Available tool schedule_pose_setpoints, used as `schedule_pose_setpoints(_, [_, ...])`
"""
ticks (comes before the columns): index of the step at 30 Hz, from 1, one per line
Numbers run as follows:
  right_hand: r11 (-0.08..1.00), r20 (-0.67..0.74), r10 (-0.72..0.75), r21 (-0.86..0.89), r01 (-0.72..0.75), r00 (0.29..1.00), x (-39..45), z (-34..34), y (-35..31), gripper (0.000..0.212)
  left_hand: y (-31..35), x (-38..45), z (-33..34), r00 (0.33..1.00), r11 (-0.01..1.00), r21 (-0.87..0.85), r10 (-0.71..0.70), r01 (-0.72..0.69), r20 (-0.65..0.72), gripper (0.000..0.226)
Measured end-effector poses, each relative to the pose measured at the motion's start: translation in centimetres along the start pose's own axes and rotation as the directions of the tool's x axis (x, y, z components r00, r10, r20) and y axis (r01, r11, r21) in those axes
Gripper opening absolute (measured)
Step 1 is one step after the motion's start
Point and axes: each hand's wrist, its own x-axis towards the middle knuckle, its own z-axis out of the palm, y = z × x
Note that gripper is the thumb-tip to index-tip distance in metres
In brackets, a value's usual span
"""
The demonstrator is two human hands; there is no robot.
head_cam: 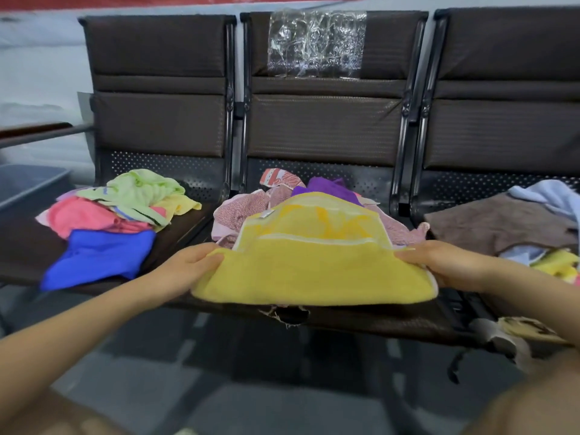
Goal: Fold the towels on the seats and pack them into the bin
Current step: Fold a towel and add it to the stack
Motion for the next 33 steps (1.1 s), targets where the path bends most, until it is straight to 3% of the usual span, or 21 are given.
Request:
schedule_pose_setpoints(2, [0.999,0.14,0.045,0.016,-0.047,0.989,-0.7,0.2,0.0,0.027,0.0,-0.7,0.4,0.998,0.999,0.032,-0.03,0.028,0.047,0.038])
schedule_pose_setpoints(3, [0.999,0.182,0.049,0.009,-0.051,0.982,-0.8,0.1,-0.1,0.039,0.0,-0.7,0.5,0.997,0.998,0.043,-0.044,0.041,0.066,0.055])
schedule_pose_setpoints(5, [1.0,0.146,0.018,-0.001,-0.018,0.989,-0.3,-0.3,-0.3,0.062,0.3,0.0,0.6,0.997,0.998,0.049,-0.045,0.042,0.062,0.064])
schedule_pose_setpoints(8, [0.991,-0.091,-0.132,0.024,0.134,0.987,0.9,-0.7,-1.8,0.027,1.0,2.6,0.2,0.999,0.998,0.06,-0.031,0.032,-0.015,0.035])
schedule_pose_setpoints(10, [0.975,-0.21,-0.224,-0.065,0.215,0.952,2.1,-1.4,-2.7,0.025,1.2,4.9,-0.2,0.997,0.993,0.11,-0.02,0.029,-0.077,0.023])
schedule_pose_setpoints(12, [0.941,-0.233,-0.289,-0.245,0.232,0.929,3.3,-1.8,-2.9,0.029,1.3,6.8,-0.4,0.994,0.986,0.16,-0.04,0.056,-0.103,0.021])
schedule_pose_setpoints(15, [0.861,-0.254,-0.301,-0.488,0.147,0.919,6.2,-2.0,-2.1,0.036,0.6,9.3,-0.2,0.987,0.959,0.247,-0.117,0.14,-0.106,0.019])
schedule_pose_setpoints(19, [0.783,-0.307,-0.282,-0.621,0.033,0.909,9.9,-2.0,0.0,0.035,-1.8,11.6,0.2,0.974,0.873,0.431,-0.209,0.228,-0.092,0.023])
schedule_pose_setpoints(26, [0.734,-0.336,-0.253,-0.677,-0.046,0.907,12.0,-1.3,1.2,0.021,-3.9,12.8,1.4,0.971,0.792,0.563,-0.204,0.237,-0.121,0.03])
schedule_pose_setpoints(30, [0.781,-0.385,-0.22,-0.621,-0.075,0.897,12.3,-0.9,1.4,0.014,-4.3,12.5,1.7,0.975,0.8,0.563,-0.216,0.207,-0.051,0.018])
schedule_pose_setpoints(33, [0.784,-0.451,-0.218,-0.609,-0.119,0.865,11.8,-0.3,1.0,0.016,-3.9,12.4,2.4,0.978,0.752,0.629,-0.192,0.198,-0.079,0.016])
